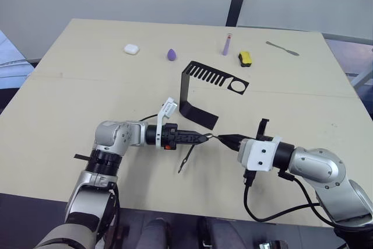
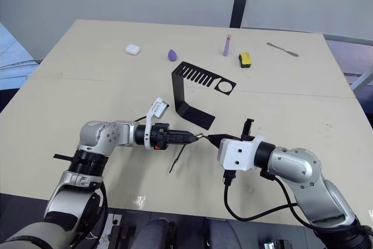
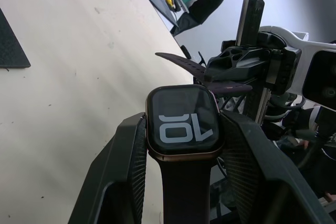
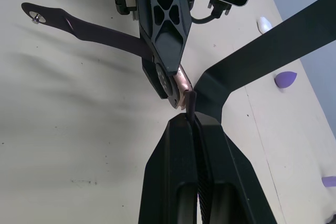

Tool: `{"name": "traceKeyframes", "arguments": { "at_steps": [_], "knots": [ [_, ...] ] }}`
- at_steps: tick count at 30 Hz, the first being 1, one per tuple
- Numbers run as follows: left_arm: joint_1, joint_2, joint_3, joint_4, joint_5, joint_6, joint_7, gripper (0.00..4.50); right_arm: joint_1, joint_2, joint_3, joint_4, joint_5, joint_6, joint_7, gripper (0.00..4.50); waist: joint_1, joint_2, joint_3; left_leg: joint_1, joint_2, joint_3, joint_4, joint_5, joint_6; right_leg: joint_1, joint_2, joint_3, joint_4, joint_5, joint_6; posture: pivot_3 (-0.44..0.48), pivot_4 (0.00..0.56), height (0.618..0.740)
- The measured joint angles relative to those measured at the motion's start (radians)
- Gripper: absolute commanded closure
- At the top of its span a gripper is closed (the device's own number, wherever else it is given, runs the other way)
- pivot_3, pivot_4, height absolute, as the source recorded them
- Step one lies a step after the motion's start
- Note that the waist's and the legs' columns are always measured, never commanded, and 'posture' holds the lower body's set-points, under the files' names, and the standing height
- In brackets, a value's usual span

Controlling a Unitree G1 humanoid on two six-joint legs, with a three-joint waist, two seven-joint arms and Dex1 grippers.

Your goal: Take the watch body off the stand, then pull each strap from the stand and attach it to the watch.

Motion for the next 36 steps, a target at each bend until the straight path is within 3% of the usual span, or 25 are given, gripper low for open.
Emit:
{"name": "traceKeyframes", "arguments": {
  "at_steps": [36],
  "knots": [
    [0.021, -0.047, 0.007, -0.090, 0.006, -0.005, 0.109, 2.92, -0.066, -0.022, 0.047, 0.000, -0.091, 0.096, 0.040, 4.50, 0.000, 0.000, 0.000, 0.000, 0.000, 0.000, 0.001, 0.000, 0.000, 0.000, 0.000, 0.000, 0.002, 0.000, 0.000, 0.000, 0.150, 0.740]
  ]
}}
